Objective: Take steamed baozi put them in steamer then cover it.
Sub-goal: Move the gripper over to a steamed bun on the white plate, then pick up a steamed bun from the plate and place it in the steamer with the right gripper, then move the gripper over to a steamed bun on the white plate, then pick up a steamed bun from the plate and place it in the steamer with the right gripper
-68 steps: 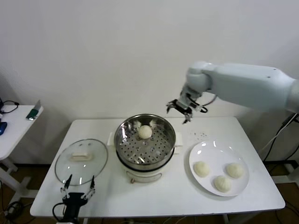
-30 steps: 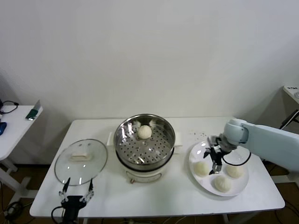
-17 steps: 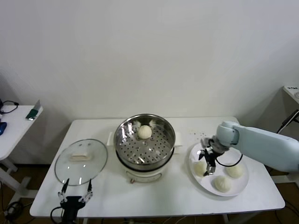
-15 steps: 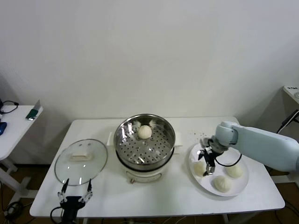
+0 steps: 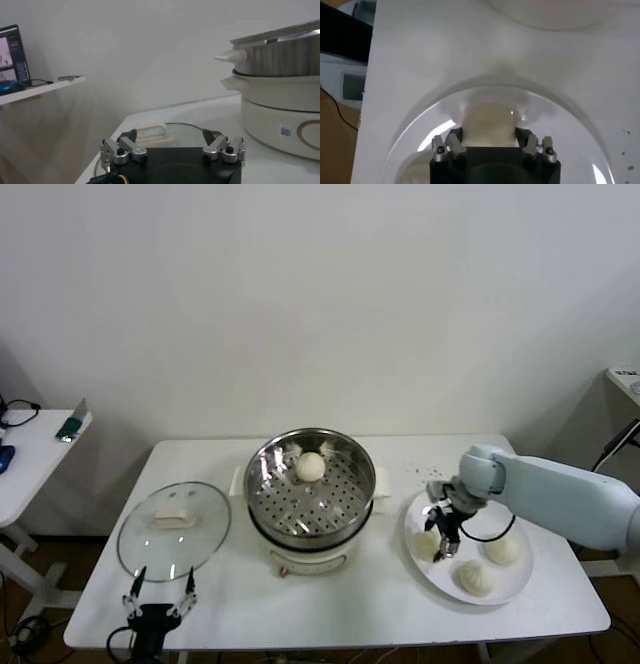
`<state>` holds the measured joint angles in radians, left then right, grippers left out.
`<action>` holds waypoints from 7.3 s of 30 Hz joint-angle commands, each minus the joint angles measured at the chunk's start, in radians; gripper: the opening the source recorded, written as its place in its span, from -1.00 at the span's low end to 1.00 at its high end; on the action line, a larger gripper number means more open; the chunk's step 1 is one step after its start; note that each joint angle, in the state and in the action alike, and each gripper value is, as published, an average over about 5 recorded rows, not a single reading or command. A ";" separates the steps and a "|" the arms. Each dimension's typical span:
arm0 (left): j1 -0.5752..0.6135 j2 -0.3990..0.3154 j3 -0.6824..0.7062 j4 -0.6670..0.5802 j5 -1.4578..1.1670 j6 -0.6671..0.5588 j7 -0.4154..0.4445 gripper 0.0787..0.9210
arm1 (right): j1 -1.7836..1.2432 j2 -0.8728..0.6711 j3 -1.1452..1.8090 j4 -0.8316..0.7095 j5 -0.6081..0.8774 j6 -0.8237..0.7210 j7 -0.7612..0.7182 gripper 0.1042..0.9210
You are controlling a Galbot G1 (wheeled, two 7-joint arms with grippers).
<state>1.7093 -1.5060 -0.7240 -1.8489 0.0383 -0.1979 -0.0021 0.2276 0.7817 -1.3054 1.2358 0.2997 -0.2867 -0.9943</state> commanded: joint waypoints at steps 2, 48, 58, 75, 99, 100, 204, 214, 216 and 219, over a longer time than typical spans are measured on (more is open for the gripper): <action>0.002 0.002 -0.001 0.000 -0.002 -0.001 0.000 0.77 | 0.024 -0.003 -0.007 -0.001 0.011 0.002 -0.002 0.39; 0.003 0.026 0.047 -0.040 0.058 -0.054 0.016 0.77 | 0.459 0.678 -0.221 -0.215 0.547 -0.051 0.068 0.39; 0.004 0.025 0.043 -0.025 0.053 -0.053 0.015 0.77 | 0.363 0.743 -0.219 -0.250 0.526 -0.052 0.077 0.39; -0.008 0.024 0.041 -0.004 0.050 -0.052 0.012 0.77 | 0.343 0.719 -0.246 -0.212 0.498 -0.052 0.072 0.50; -0.007 0.010 0.053 -0.018 0.067 -0.034 0.009 0.77 | 0.674 0.180 -0.343 0.161 0.421 -0.005 -0.017 0.76; -0.006 0.011 0.053 -0.018 0.067 -0.034 0.009 0.77 | 0.682 0.141 -0.352 0.192 0.403 -0.004 -0.019 0.76; 0.033 -0.015 0.054 -0.025 0.125 -0.012 -0.022 0.77 | 0.643 0.467 -0.186 0.254 -0.258 0.695 -0.133 0.40; 0.020 -0.015 0.055 -0.025 0.124 -0.005 -0.021 0.77 | 0.474 0.617 -0.158 0.168 -0.326 0.726 -0.134 0.41; 0.022 -0.010 0.050 -0.020 0.118 -0.007 -0.021 0.77 | 0.448 0.630 -0.161 0.156 -0.333 0.729 -0.134 0.41; 0.023 -0.005 0.044 -0.012 0.111 -0.009 -0.021 0.77 | 0.413 0.643 -0.165 0.141 -0.343 0.733 -0.135 0.41</action>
<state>1.7343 -1.5158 -0.6793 -1.8671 0.1536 -0.2081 -0.0243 0.7356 1.3181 -1.4925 1.4189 -0.0146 0.4133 -1.1279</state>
